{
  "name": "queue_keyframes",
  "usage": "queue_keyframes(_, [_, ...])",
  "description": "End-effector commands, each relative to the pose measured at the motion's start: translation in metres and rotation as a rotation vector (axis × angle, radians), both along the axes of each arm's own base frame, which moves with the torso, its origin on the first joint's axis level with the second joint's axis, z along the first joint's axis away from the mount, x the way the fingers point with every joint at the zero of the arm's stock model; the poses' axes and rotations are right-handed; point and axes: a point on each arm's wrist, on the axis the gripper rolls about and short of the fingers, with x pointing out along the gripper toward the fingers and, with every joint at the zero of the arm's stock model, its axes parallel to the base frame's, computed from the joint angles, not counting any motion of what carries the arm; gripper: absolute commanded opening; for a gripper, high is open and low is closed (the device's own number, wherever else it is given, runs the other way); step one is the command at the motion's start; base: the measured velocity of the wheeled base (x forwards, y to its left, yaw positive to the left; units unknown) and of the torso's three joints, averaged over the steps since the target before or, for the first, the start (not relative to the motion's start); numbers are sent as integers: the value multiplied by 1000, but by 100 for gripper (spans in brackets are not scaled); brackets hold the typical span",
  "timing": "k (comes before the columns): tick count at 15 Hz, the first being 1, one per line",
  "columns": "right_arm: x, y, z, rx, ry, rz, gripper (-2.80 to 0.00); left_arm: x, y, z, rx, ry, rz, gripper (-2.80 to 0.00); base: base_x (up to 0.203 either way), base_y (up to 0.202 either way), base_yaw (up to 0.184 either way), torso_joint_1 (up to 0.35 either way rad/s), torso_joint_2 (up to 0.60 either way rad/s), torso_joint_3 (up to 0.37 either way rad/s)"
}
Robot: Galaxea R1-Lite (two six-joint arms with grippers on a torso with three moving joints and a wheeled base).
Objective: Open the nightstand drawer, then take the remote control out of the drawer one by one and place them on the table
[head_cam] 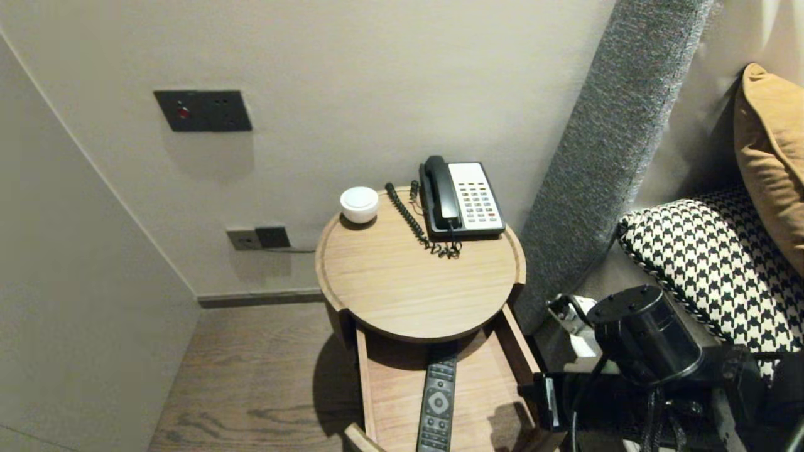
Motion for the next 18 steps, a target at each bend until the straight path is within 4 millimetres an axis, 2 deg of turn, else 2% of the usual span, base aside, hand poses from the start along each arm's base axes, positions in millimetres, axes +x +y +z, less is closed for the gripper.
queue_keyframes(1, [13, 5, 14, 17, -31, -18, -280, 0, 0, 0, 0, 0, 0, -280, 0, 0, 0, 0, 0, 0])
queue_keyframes(5, [30, 20, 22, -46, 59, -19, -280, 0, 0, 0, 0, 0, 0, -280, 0, 0, 0, 0, 0, 0])
queue_keyframes(8, [43, 36, 20, -69, 136, -33, -280, 0, 0, 0, 0, -1, 0, -280, 0, 0, 0, 0, 0, 0])
queue_keyframes(11, [50, 46, 8, -84, 171, -32, -280, 0, 0, 0, 0, 0, 0, -280, 0, 0, 0, 0, 0, 0])
queue_keyframes(14, [47, 58, -4, -88, 215, -32, -280, 0, 0, 0, 0, 0, 0, -280, 0, 0, 0, 0, 0, 0])
queue_keyframes(15, [49, 62, -10, -91, 232, -40, -69, 0, 0, 0, 0, 0, 0, -280, 0, 0, 0, 0, 0, 0])
queue_keyframes(16, [50, 66, -15, -101, 241, -52, 0, 0, 0, 0, 0, 0, 0, -280, 0, 0, 0, 0, 0, 0])
queue_keyframes(18, [48, 77, -26, -137, 244, -51, 0, 0, 0, 0, 0, 0, 0, -280, 0, 0, 0, 0, 0, 0])
